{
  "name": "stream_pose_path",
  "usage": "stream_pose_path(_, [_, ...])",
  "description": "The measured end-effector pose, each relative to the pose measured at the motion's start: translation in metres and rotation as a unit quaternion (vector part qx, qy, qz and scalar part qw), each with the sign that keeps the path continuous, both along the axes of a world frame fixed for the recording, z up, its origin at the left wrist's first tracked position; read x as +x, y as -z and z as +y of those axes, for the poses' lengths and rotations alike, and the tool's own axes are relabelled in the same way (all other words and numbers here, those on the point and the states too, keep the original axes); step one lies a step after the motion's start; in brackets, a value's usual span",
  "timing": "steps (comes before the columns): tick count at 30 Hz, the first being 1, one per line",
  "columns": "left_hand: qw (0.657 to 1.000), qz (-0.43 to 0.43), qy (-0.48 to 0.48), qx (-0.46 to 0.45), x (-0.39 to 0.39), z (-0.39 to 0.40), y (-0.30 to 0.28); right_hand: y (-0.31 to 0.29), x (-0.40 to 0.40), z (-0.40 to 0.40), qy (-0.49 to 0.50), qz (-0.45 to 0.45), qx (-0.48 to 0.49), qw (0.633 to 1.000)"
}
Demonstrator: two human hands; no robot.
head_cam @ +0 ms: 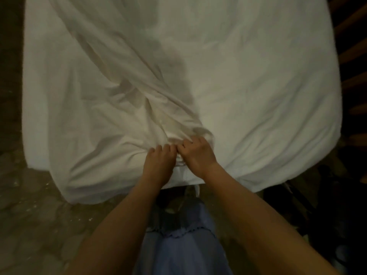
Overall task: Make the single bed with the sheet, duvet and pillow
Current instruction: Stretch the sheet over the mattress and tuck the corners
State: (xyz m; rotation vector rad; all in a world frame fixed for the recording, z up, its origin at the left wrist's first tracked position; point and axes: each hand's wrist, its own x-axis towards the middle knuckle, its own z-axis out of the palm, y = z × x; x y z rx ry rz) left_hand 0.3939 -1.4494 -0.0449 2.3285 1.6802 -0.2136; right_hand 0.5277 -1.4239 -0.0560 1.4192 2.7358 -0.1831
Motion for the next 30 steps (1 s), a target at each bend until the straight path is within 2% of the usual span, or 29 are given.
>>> stream_pose_path(2, [1.000,-0.018,0.007,-0.024,0.020,-0.020,0.001,0.000,0.018,-0.025,0.003,-0.026,-0.036,0.999])
stream_pose_path(4, [0.995,-0.032,0.040,-0.088,0.041,-0.056,0.017,0.009,0.031,-0.060,0.009,-0.080,-0.102,0.991])
stream_pose_path(7, [0.984,-0.010,0.070,-0.166,0.058,-0.097,0.036,0.026,0.051,-0.098,0.035,-0.160,-0.160,0.973])
stream_pose_path(11, [0.981,0.026,0.058,-0.183,0.057,-0.088,0.019,0.026,0.069,-0.108,0.061,-0.206,-0.168,0.962])
stream_pose_path(15, [0.992,0.046,0.073,-0.087,0.033,-0.047,-0.014,-0.010,0.049,-0.088,0.025,-0.229,-0.173,0.958])
stream_pose_path(18, [0.997,0.051,0.037,-0.036,-0.002,-0.021,-0.040,-0.044,0.006,-0.063,-0.004,-0.212,-0.117,0.970])
stream_pose_path(22, [0.998,0.053,0.020,-0.001,-0.071,0.003,-0.066,-0.076,-0.080,-0.031,0.003,-0.200,-0.096,0.975])
stream_pose_path(27, [0.996,0.074,0.012,0.046,-0.213,0.016,-0.081,-0.095,-0.226,-0.023,0.058,-0.206,-0.073,0.974])
stream_pose_path(30, [0.996,0.073,0.029,0.042,-0.297,0.014,-0.085,-0.098,-0.309,-0.030,0.094,-0.202,-0.074,0.972])
